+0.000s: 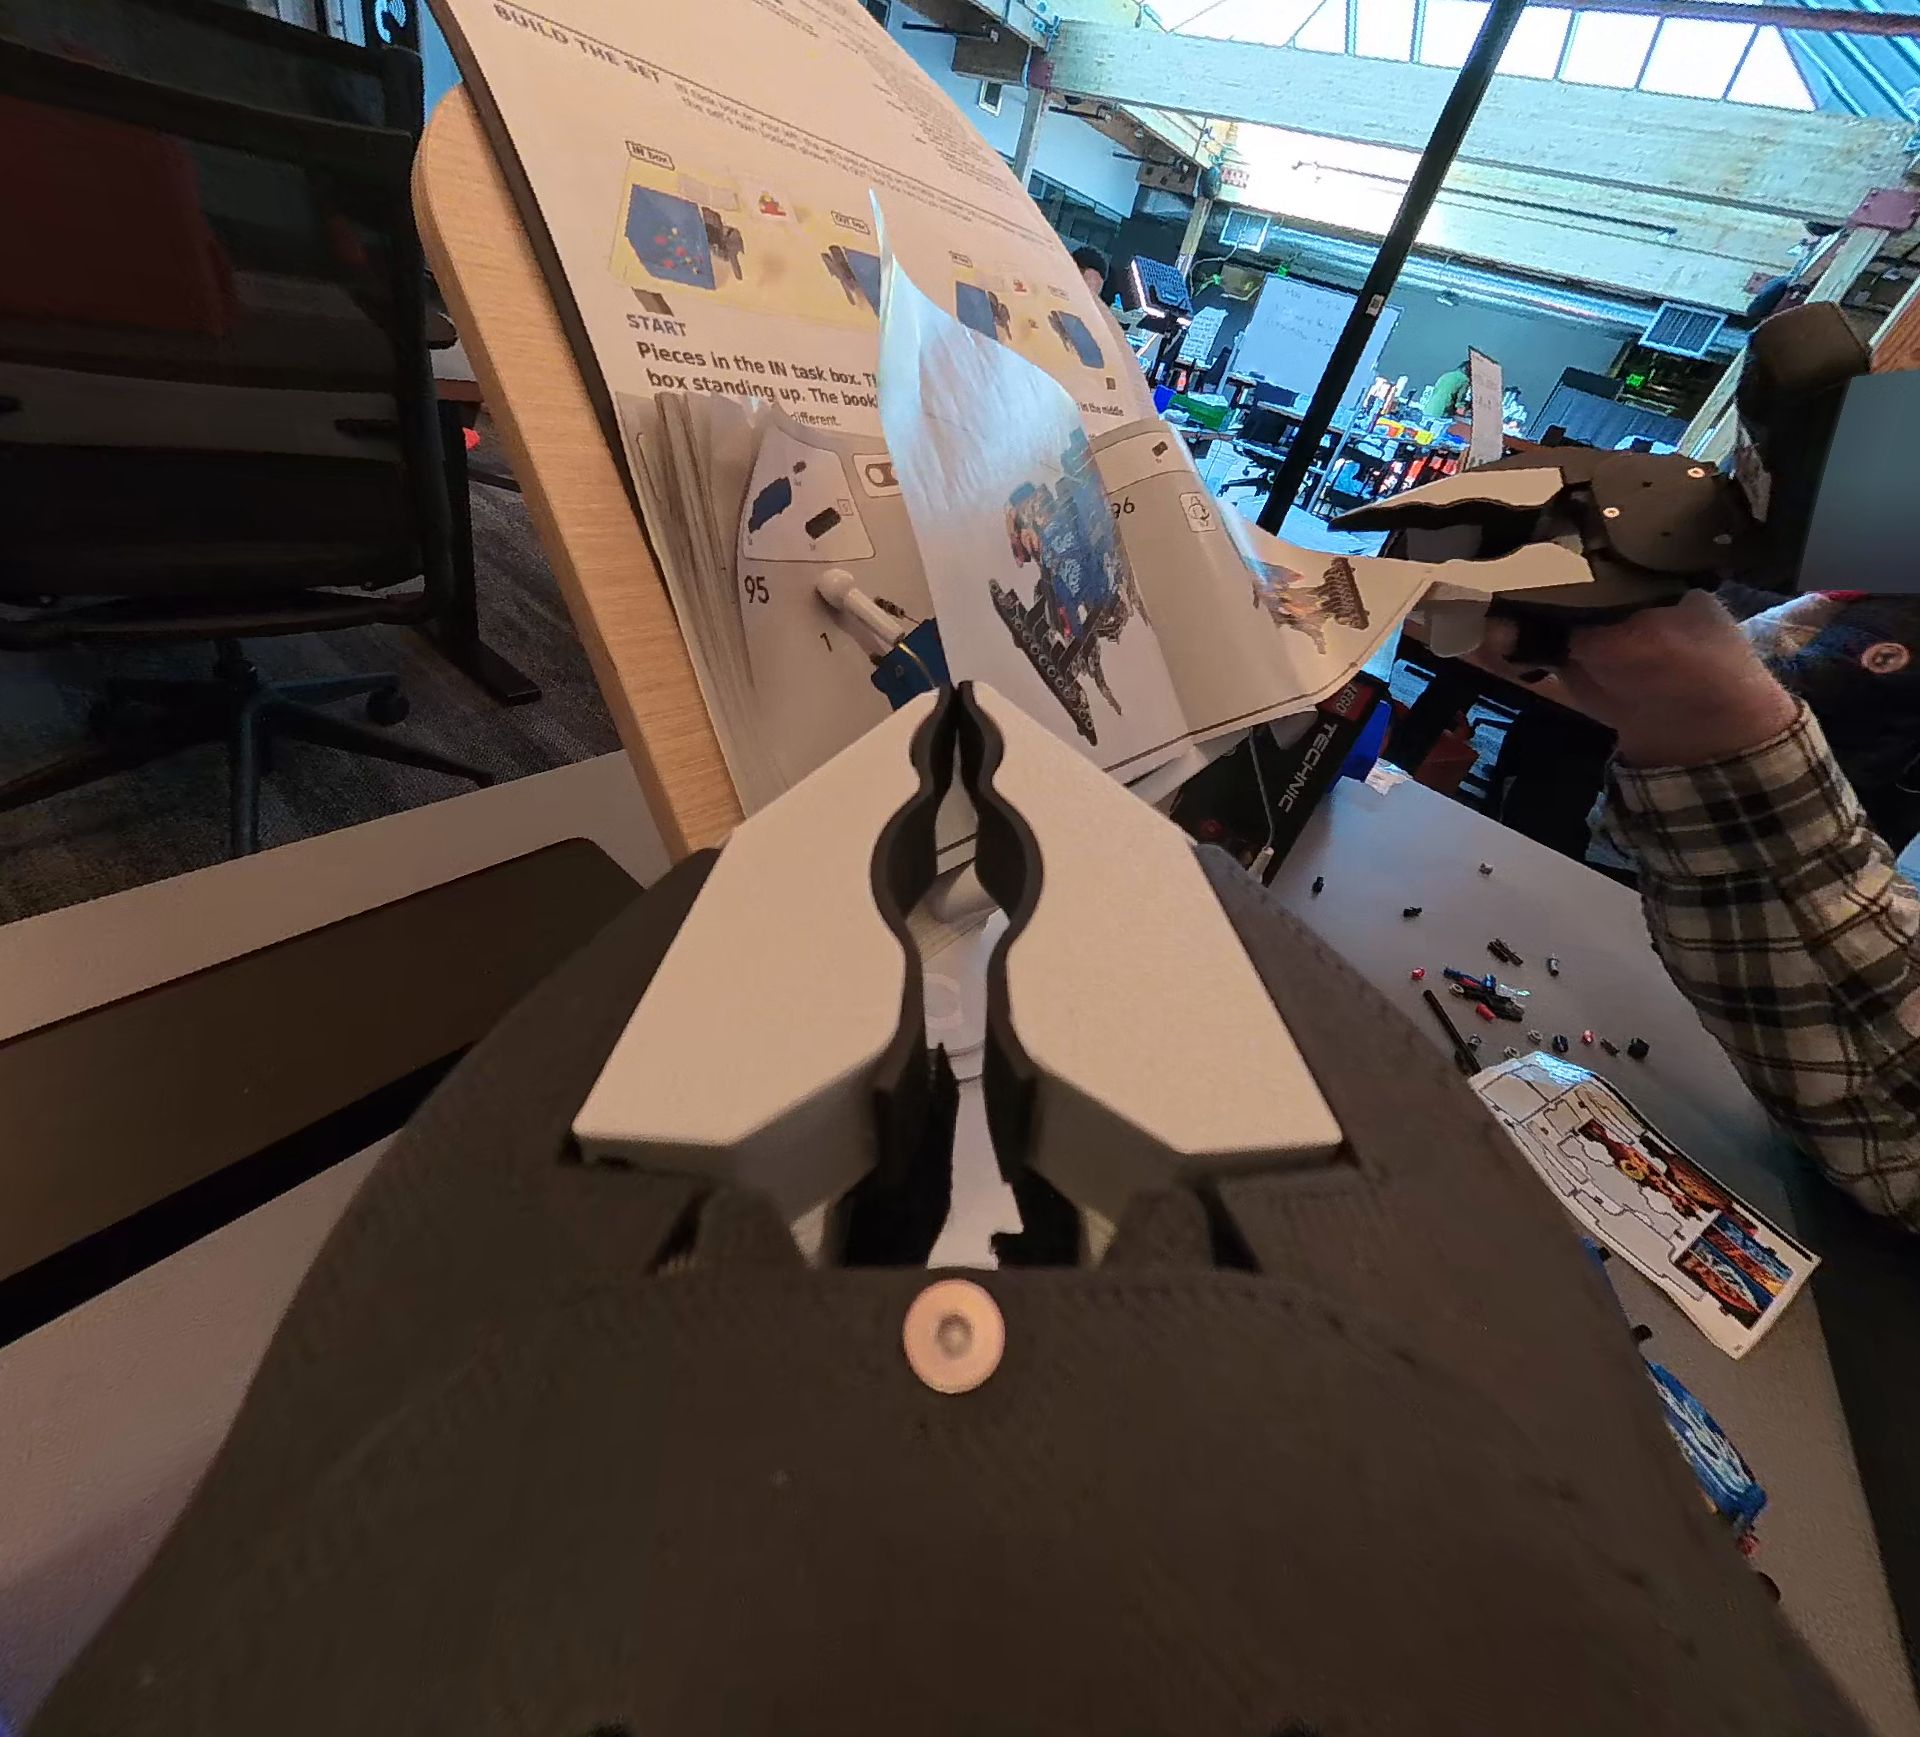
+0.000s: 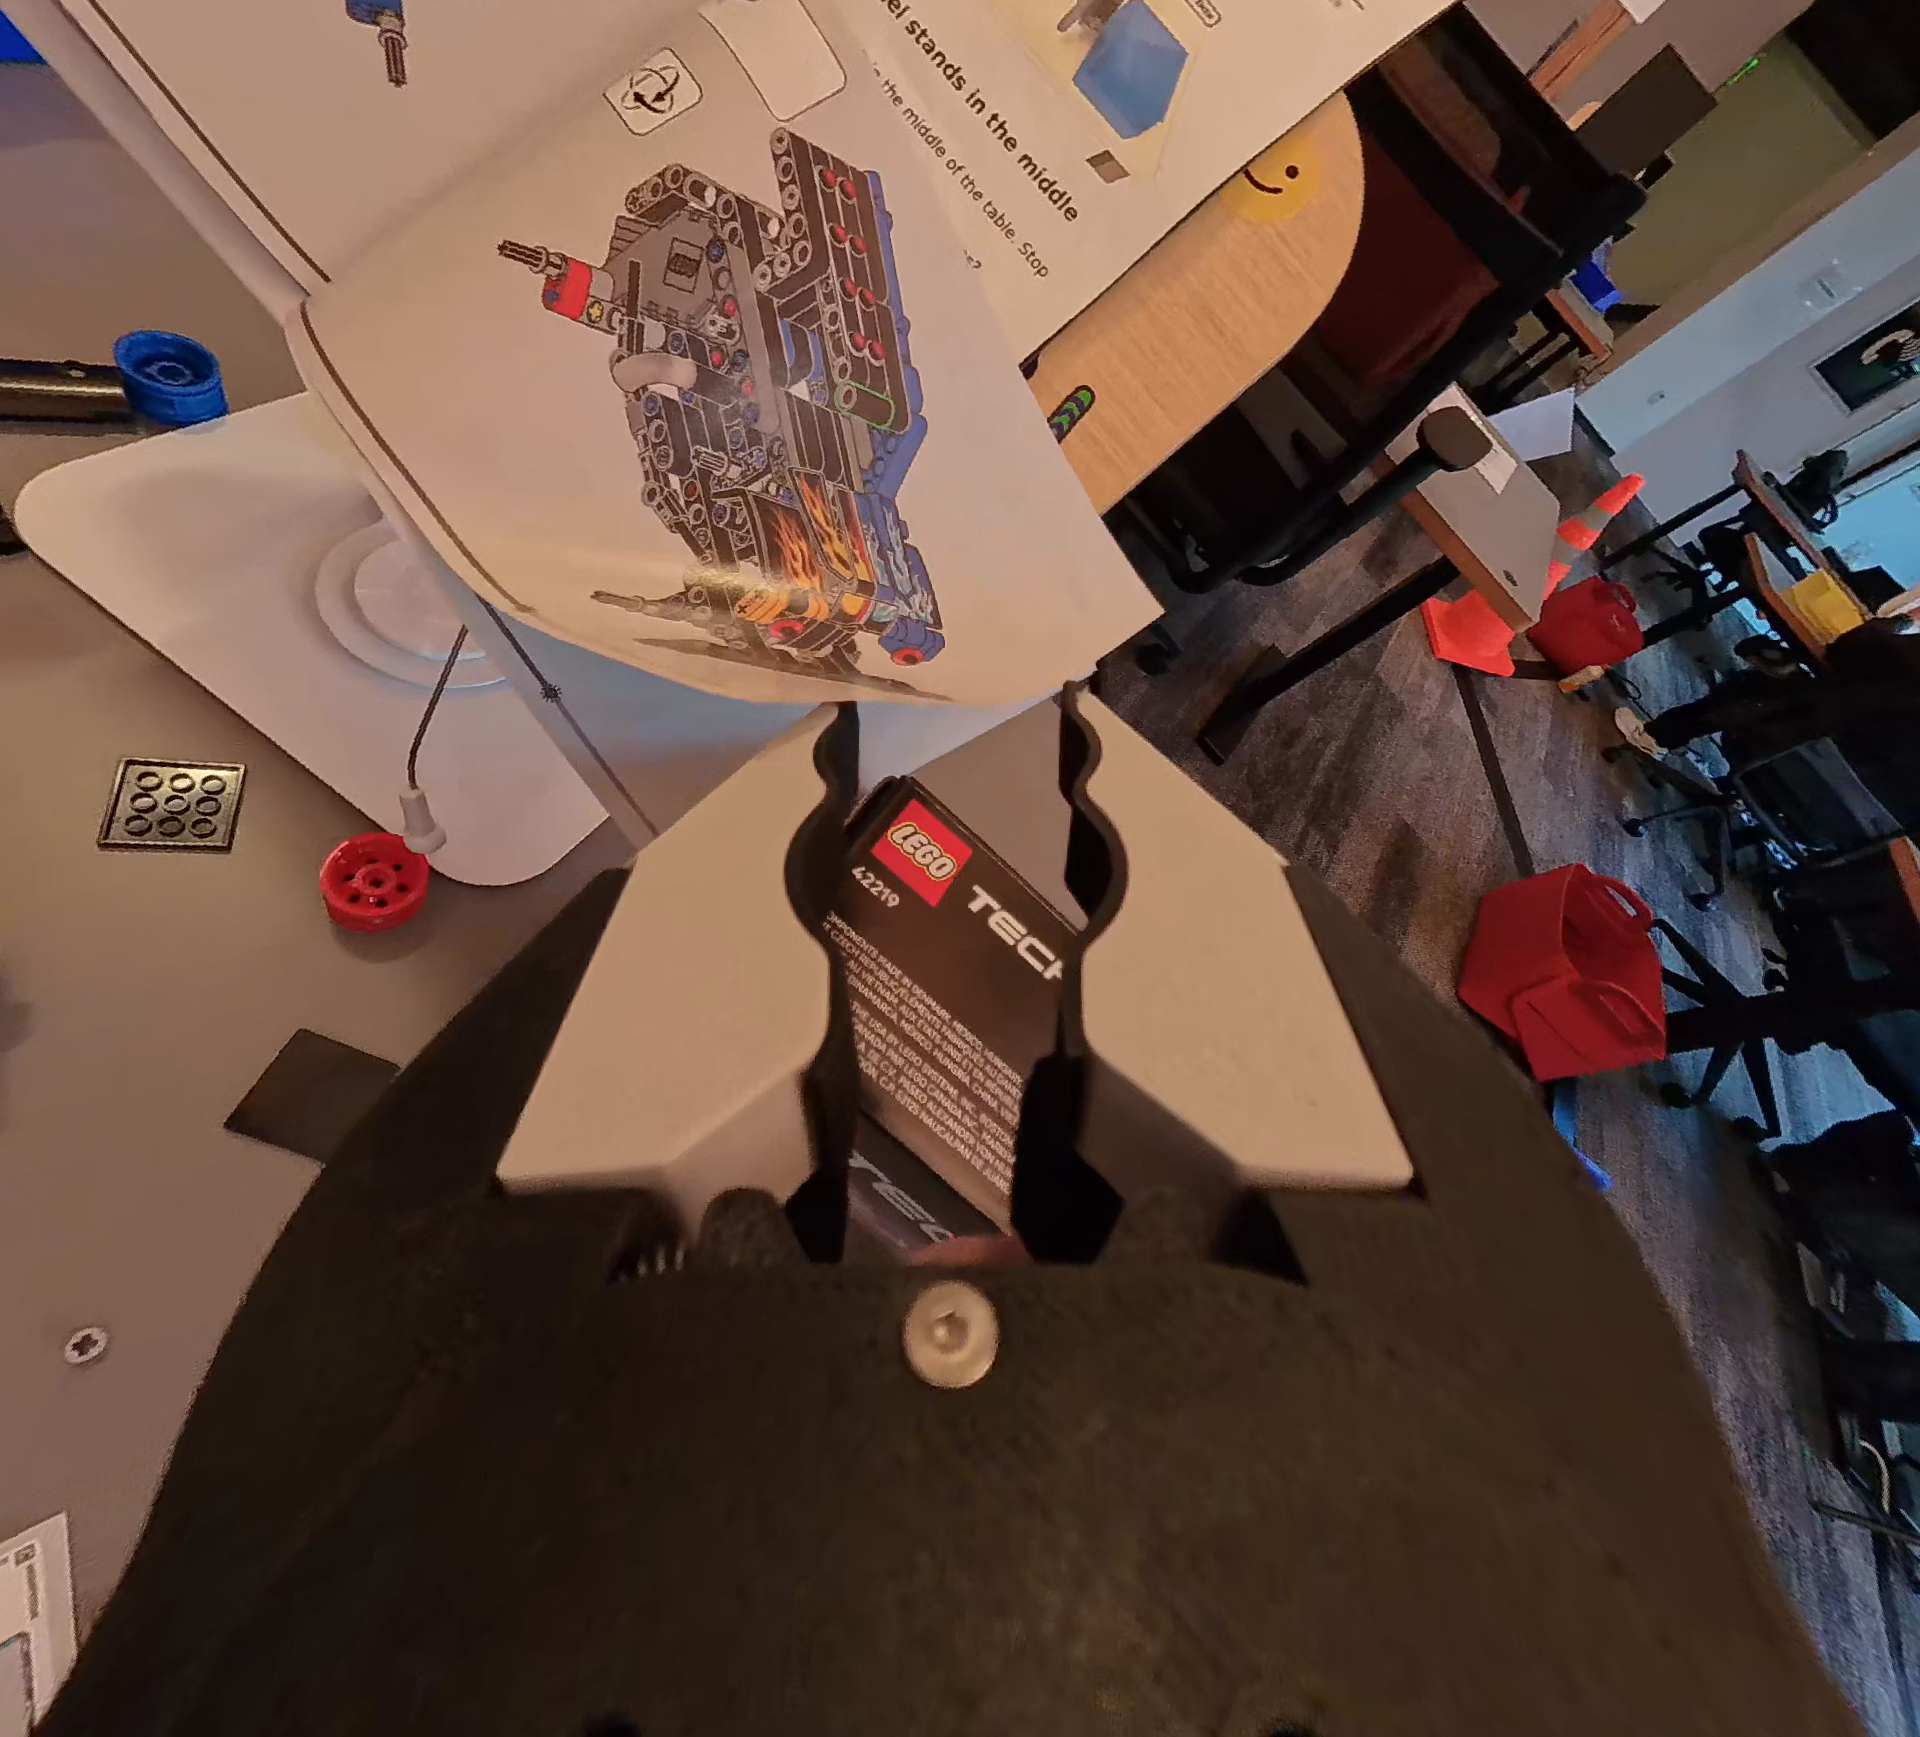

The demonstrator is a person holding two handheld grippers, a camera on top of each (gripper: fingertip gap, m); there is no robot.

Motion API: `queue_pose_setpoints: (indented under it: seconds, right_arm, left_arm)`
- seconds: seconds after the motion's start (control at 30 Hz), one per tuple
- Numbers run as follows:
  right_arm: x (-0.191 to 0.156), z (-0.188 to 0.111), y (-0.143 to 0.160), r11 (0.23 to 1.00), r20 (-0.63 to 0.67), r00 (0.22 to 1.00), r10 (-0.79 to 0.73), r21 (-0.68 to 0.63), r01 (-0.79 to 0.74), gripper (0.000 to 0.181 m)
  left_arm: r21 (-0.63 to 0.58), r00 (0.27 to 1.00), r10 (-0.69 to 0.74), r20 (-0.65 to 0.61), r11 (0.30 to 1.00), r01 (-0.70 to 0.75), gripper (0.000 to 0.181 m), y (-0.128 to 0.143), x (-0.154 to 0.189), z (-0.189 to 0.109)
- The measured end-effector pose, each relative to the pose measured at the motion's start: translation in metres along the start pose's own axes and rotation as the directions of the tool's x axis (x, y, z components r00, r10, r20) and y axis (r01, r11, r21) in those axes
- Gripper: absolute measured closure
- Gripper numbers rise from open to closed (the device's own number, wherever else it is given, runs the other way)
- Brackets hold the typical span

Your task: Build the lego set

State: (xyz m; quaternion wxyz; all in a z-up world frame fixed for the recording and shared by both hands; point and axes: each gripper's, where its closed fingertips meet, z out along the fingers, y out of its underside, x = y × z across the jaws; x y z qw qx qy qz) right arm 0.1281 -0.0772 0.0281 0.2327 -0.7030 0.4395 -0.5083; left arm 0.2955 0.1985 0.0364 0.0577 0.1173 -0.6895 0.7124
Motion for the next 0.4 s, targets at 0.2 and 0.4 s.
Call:
queue_pose_setpoints:
  seconds: [0.2,0.4]
  right_arm:
    - [0.005,-0.002,0.001,1.000,-0.022,1.000,0.000,-0.009,0.000,0.144]
    - [0.012,-0.006,0.003,1.000,-0.048,0.999,0.010,-0.011,-0.010,0.144]
  left_arm:
    - [0.001,1.000,0.000,-0.001,1.000,0.000,0.181,0.000,0.000,0.000]
    - [0.000,1.000,-0.001,0.000,1.000,0.001,0.181,0.000,0.000,0.000]
